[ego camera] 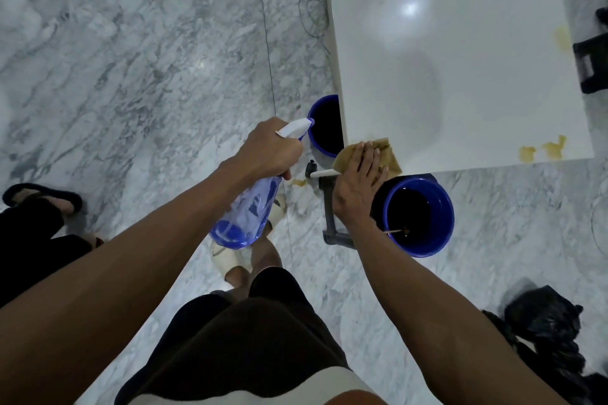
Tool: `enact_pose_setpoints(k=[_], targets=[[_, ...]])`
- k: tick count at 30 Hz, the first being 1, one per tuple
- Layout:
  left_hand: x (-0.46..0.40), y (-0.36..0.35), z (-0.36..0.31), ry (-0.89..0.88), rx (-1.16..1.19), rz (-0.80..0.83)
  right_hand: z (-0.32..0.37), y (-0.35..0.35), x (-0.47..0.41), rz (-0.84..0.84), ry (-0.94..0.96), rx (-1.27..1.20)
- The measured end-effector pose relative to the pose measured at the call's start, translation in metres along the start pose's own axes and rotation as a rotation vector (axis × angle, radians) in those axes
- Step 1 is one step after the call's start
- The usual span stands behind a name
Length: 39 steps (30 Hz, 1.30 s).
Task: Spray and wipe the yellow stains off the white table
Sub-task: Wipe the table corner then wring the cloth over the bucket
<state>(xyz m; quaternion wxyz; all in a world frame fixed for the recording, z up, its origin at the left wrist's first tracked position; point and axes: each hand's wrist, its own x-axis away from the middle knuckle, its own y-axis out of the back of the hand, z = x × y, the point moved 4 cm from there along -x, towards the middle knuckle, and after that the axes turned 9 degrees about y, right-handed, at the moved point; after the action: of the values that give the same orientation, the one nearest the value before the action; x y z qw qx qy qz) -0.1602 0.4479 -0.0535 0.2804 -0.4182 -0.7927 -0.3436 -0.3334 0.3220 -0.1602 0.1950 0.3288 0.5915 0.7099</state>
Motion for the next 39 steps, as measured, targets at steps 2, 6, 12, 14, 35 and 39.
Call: enact_pose_setpoints(k=[2, 6, 12, 14, 35, 39], targets=[[0.006, 0.000, 0.003, -0.017, -0.005, 0.000, -0.004, -0.010, 0.011, 0.001, -0.021, 0.011], [0.017, -0.003, -0.001, -0.047, -0.010, -0.002, -0.007, -0.004, 0.022, 0.037, 0.003, -0.033], [0.034, -0.003, -0.010, -0.074, 0.001, -0.006, -0.016, 0.023, 0.010, 0.186, -0.028, -0.322], [0.041, -0.001, -0.014, -0.081, -0.006, -0.005, -0.014, 0.042, 0.010, 0.077, 0.000, -0.603], [0.099, 0.099, -0.126, -0.273, 0.054, -0.101, 0.066, 0.184, -0.047, 0.010, -0.262, -2.127], [0.066, 0.110, -0.163, -0.262, 0.014, -0.116, 0.070, 0.205, -0.103, 0.058, -0.244, -2.145]])
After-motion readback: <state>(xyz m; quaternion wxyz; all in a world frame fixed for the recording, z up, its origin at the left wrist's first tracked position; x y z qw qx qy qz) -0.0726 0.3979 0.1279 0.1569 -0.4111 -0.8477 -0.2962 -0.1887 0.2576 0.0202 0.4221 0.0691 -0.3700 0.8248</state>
